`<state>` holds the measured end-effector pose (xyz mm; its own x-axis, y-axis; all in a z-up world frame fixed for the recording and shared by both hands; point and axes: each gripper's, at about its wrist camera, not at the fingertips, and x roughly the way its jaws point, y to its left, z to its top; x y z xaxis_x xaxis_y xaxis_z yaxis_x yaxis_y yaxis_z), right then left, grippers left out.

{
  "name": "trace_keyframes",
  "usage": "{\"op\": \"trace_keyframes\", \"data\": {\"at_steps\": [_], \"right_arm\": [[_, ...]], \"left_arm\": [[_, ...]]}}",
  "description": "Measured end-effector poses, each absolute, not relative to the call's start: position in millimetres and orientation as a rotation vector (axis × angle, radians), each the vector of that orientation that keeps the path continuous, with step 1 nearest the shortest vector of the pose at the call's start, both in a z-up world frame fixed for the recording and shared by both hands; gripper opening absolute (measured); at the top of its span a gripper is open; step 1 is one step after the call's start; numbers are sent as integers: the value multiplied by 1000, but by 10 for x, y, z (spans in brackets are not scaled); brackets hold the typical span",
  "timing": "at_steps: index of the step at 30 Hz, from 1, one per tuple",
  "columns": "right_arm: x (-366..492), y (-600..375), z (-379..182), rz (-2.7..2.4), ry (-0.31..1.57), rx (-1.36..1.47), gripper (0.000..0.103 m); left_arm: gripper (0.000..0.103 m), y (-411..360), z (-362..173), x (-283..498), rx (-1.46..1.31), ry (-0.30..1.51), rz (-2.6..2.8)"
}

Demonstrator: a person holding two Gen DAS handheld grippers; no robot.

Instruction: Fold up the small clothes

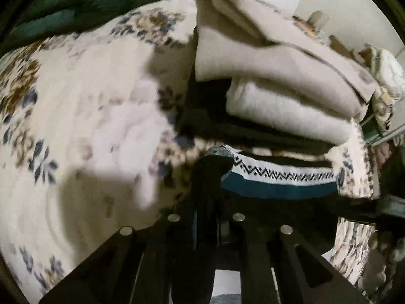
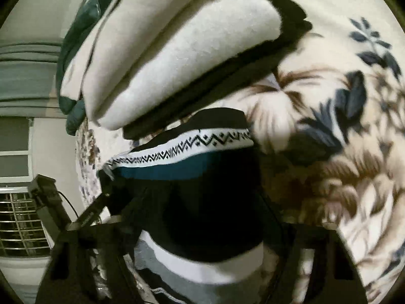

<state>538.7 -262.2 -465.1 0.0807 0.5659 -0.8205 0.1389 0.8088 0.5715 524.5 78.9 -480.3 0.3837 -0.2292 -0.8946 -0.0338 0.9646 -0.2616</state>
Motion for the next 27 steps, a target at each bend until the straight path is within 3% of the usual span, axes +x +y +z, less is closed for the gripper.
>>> {"op": "trace_keyframes", "data": {"at_steps": [1, 6, 10, 12, 13, 14, 16, 19, 27], "right_arm": [[5418, -2620, -4677, 314, 1496, 570, 5], [5454, -2882, -4516, 160, 1396, 608, 3], [5591, -2904, -4674, 90, 1463, 568, 4], [5542, -2902, -4656, 91, 1485, 568, 10], [5497, -2917, -4625, 98, 1492, 581, 22], [5430, -2921, -4580, 112, 1495, 607, 43], [5198, -2926, -4487, 140, 1489, 647, 61], [4723, -2911, -4269, 192, 1501, 636, 65], [2585, -2826, -4328, 228, 1686, 663, 66]], "left_arm": [[8, 834, -4793, 5261, -260, 1170, -142], [8, 960, -4907, 5518, -290, 1183, -232], [12, 953, -5066, 5616, -306, 1239, -279], [13, 1005, -5006, 5521, -331, 1235, -304], [19, 1053, -4944, 5432, -341, 1226, -302], [21, 1112, -4890, 5339, -361, 1217, -303], [27, 1274, -4755, 5048, -423, 1191, -314], [41, 1479, -4604, 4565, -471, 1162, -304], [42, 1661, -4487, 2653, -371, 1261, -187]]}}
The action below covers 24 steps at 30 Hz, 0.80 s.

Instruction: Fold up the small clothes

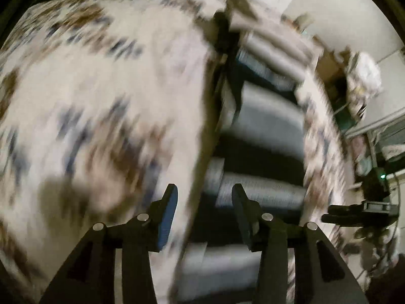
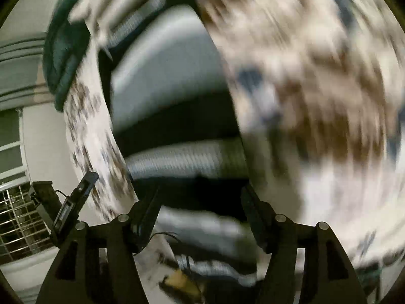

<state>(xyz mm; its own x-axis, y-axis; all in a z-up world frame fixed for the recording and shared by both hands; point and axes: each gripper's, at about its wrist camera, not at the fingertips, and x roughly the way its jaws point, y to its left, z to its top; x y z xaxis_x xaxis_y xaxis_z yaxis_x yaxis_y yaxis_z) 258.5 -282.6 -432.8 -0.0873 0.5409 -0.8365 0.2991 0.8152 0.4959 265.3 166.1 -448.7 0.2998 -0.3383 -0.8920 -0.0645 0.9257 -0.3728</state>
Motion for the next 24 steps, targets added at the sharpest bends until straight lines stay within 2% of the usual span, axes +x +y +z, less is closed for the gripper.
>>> {"op": "trace_keyframes", "data": {"at_steps": [5, 10, 12, 13, 17, 21, 24], "right_arm": [[1374, -2599, -4895, 176, 1846, 720, 66], [612, -2184, -5473, 181, 1924, 661, 66], [450, -2064, -5594, 144, 1940, 521, 57], [404, -2043, -5619, 119, 1938, 466, 47], [346, -2126, -5494, 83, 1912, 490, 47], [374, -2196, -5350, 219, 1824, 649, 49], [442, -2190, -5333, 281, 1765, 725, 55]], "left_arm": [[42, 1530, -5058, 1611, -329, 1477, -138], [42, 1147, -5472, 1087, -120, 1562, -113], [45, 1103, -5580, 953, -68, 1578, -104], [45, 1127, -5567, 900, -77, 1564, -105], [44, 1257, -5417, 815, -158, 1556, -103], [43, 1378, -5325, 839, -339, 1507, -185], [43, 1407, -5367, 1027, -431, 1461, -214]]}}
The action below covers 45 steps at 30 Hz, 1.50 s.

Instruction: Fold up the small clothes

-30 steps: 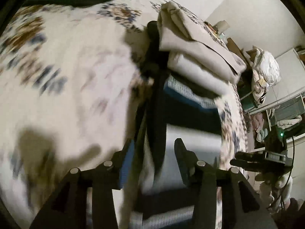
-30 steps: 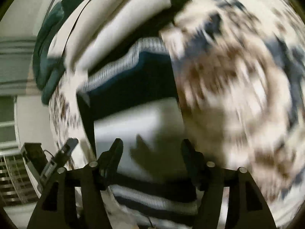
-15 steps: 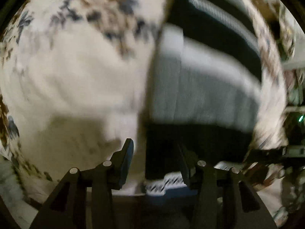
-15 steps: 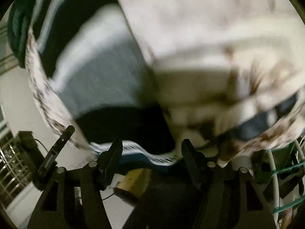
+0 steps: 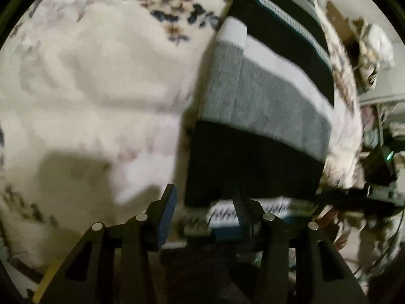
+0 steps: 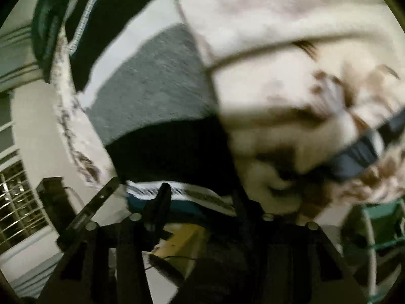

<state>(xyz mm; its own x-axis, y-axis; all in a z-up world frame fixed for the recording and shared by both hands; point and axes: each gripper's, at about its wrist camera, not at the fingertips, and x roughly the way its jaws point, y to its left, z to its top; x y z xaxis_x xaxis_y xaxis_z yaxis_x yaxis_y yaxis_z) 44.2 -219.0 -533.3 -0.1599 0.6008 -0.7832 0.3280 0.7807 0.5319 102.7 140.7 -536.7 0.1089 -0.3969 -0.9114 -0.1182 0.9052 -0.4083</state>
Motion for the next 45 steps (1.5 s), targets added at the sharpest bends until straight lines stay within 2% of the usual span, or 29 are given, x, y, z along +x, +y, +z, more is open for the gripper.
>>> {"op": "trace_keyframes", "data": {"at_steps": [3, 5, 7, 16, 19, 21, 23, 27, 28, 29, 30, 31, 32, 34, 38, 45], "right_arm": [[600, -2228, -5393, 258, 1747, 721, 56], [622, -2206, -5488, 255, 1743, 730, 64], [603, -2238, -5501, 269, 1724, 778, 69], [568, -2494, -5422, 235, 1691, 777, 68], [539, -2503, -5575, 245, 1710, 813, 68], [547, -2443, -5650, 269, 1706, 822, 70], [581, -2374, -5675, 294, 1696, 819, 78], [613, -2250, -5674, 335, 1675, 826, 78], [610, -2240, -5675, 339, 1672, 823, 77], [604, -2235, -5675, 342, 1666, 822, 71], [595, -2237, -5677, 347, 1660, 834, 64], [582, -2233, -5693, 349, 1663, 841, 45], [567, -2218, -5717, 347, 1673, 843, 30], [542, -2190, -5753, 331, 1683, 836, 18], [529, -2172, -5730, 301, 1669, 853, 13], [489, -2200, -5343, 373, 1607, 927, 12]], "left_arm": [[44, 1381, -5534, 1079, -459, 1447, -239], [45, 1289, -5639, 1144, -448, 1468, -272], [49, 1172, -5651, 1210, -411, 1463, -293], [50, 1156, -5659, 1176, -430, 1451, -327], [50, 1186, -5667, 1102, -442, 1454, -347], [51, 1196, -5672, 1063, -452, 1456, -366], [52, 1209, -5676, 1060, -469, 1460, -372], [52, 1187, -5663, 1084, -499, 1460, -388], [49, 1171, -5651, 1076, -500, 1455, -392], [32, 1160, -5641, 1059, -500, 1451, -393], [20, 1139, -5650, 1051, -498, 1456, -390], [14, 1134, -5656, 1031, -500, 1460, -390], [14, 1141, -5643, 1012, -503, 1450, -381], [13, 1163, -5607, 993, -503, 1440, -356], [12, 1178, -5516, 964, -520, 1431, -330], [11, 1188, -5115, 921, -528, 1385, -336]]}}
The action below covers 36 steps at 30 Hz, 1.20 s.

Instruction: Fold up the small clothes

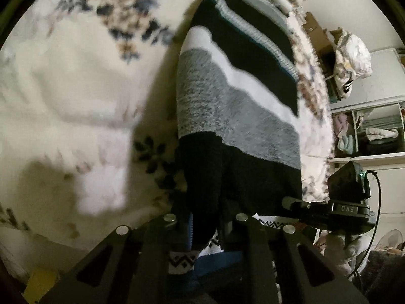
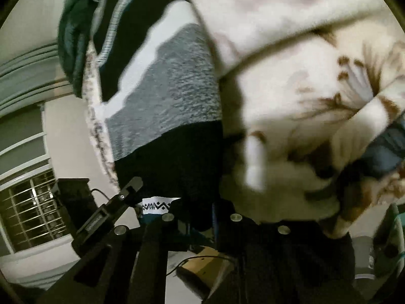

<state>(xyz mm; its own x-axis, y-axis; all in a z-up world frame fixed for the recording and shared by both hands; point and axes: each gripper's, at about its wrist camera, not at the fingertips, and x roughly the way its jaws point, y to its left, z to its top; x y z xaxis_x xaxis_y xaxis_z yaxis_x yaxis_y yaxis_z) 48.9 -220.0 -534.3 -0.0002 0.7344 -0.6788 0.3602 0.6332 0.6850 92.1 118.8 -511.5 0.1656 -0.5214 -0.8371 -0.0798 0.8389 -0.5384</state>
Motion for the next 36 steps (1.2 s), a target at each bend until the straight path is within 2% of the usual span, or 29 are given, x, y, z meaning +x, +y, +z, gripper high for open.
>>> {"op": "trace_keyframes", "data": {"at_steps": [8, 14, 21, 28, 31, 32, 33, 35, 36], "right_arm": [[789, -2296, -4693, 473, 1466, 1015, 12], [1379, -2493, -4331, 503, 1343, 1097, 12], [2507, -2624, -4221, 438, 1245, 1190, 12], [3752, -2666, -4353, 367, 1213, 1266, 14], [4194, -2722, -4482, 325, 1201, 1362, 21], [4300, -2741, -4516, 319, 1191, 1400, 35], [4397, -2758, -4548, 315, 1186, 1428, 42], [4498, -2781, -4551, 310, 1168, 1438, 55], [4536, -2783, -4554, 318, 1169, 1433, 59]], "left_arm": [[11, 1227, -4512, 1137, -604, 1259, -360], [11, 1203, -4182, 1851, -664, 1132, -383], [11, 1090, -4163, 2939, -682, 1079, -394], [15, 1114, -4443, 4154, -784, 1125, -396], [21, 1238, -4603, 4545, -895, 1165, -395], [25, 1280, -4642, 4617, -937, 1165, -401], [27, 1340, -4678, 4688, -983, 1153, -405], [42, 1438, -4669, 4737, -1031, 1122, -401], [45, 1498, -4657, 4745, -1058, 1102, -400]]}}
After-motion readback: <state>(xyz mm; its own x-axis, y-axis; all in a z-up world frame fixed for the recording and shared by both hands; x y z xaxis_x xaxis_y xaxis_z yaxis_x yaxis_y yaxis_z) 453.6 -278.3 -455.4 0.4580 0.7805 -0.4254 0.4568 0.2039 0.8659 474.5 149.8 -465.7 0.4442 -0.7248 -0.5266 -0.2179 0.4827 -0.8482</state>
